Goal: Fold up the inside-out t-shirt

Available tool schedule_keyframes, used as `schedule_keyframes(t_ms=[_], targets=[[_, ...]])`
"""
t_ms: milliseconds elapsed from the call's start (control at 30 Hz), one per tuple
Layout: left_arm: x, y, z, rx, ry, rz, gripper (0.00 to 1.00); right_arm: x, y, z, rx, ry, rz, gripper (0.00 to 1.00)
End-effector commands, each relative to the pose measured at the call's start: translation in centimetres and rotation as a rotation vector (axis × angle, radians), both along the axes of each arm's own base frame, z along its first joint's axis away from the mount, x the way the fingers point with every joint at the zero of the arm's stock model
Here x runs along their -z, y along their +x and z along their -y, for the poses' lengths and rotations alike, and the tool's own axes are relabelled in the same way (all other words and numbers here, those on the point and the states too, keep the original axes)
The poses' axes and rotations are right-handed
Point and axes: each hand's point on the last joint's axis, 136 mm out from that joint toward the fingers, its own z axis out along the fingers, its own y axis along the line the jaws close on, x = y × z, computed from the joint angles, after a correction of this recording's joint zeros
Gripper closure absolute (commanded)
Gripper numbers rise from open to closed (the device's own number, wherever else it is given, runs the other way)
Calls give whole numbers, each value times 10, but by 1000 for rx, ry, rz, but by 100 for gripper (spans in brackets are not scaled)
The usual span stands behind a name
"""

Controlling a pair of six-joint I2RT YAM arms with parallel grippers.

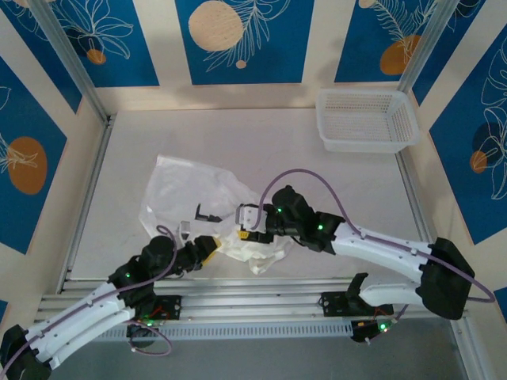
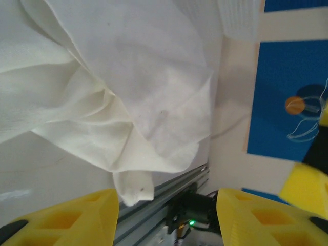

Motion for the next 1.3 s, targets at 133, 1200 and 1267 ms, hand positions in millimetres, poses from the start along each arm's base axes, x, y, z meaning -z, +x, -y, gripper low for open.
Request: schedule_keyframes(t_ms=[133, 1200, 1267], targets=[[-13, 14, 21, -6, -57, -29, 43, -27, 6, 6, 130, 151, -48, 46], [9, 52, 47, -34, 102, -64, 45, -14, -5, 27, 152, 128, -57, 42], [9, 55, 53, -29, 93, -65, 47, -14, -6, 27, 150, 124, -55, 42]])
